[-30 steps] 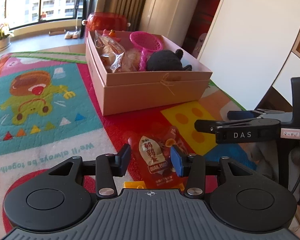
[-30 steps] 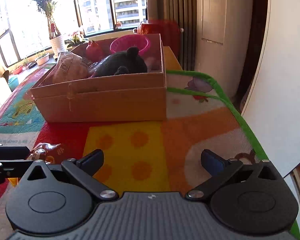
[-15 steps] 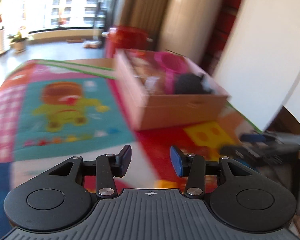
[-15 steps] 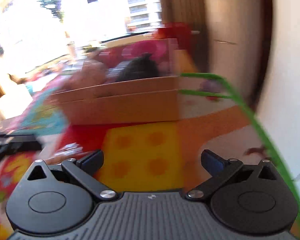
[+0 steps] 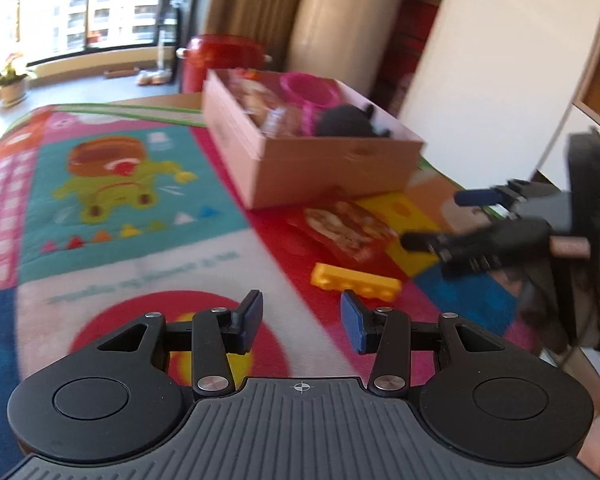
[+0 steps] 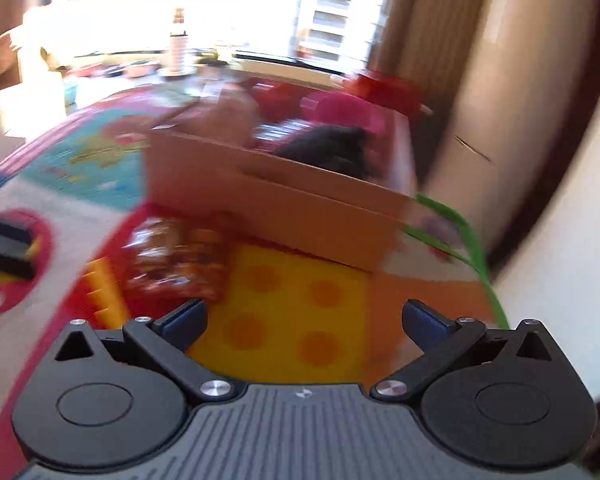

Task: Organize objects
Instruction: 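Reach to the yellow block on the mat and grasp it with the left tool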

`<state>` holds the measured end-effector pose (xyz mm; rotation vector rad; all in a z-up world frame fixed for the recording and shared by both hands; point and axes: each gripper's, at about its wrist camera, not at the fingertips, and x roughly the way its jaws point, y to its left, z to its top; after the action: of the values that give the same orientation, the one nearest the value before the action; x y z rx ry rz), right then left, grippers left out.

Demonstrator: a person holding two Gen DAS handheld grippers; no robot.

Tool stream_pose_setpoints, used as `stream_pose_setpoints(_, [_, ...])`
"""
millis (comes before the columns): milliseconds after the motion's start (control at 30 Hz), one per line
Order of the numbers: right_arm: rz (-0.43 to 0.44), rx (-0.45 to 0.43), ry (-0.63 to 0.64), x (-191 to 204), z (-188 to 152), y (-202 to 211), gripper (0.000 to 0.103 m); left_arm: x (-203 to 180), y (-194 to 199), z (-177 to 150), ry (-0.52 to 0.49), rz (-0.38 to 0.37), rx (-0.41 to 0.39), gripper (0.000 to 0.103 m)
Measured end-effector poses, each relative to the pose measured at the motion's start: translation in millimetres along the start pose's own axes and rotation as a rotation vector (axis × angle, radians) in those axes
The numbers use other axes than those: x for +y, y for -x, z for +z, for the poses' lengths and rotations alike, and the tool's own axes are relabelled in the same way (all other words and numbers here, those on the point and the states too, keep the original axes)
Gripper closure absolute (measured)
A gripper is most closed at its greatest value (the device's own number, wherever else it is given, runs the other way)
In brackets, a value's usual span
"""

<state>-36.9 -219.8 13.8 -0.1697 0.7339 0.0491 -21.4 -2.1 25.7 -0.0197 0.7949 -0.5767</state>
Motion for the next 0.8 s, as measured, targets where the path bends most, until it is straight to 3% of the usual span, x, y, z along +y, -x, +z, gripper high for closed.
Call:
stream_pose_setpoints(200, [0.023, 0.06, -0.154, -29.7, -11.4, -13.2, 0.0, -18.5, -21.3, 0.6, 0.109, -0.075, 0.044, 0.056])
stream_pose_setpoints(433, [0.01, 0.035, -0.264, -44.4, -18.4, -11.6, 0.0, -34.7, -50.7, 21.0, 0.158, -0.013, 0.02, 0.055])
stream_pose_setpoints(667, [-0.001, 0.024, -0.284, -47.1, -20.6, -11.9, 0.0, -61.5, -61.4, 18.9, -0.028, 0.113, 0.023, 0.057])
stream_pose_setpoints(767, [-0.008, 0.021, -0.286, -46.9, -20.5, -12.7, 0.0, -60.7, -59.4, 17.4, -0.03, 0.122, 0.025, 0.062])
stream_pose_setpoints(800, [-0.014, 0.02, -0.285, -46.1, -20.7, -13.1, 0.0, -58.3, -58.4, 17.6, -0.018, 0.124, 0.025, 0.069])
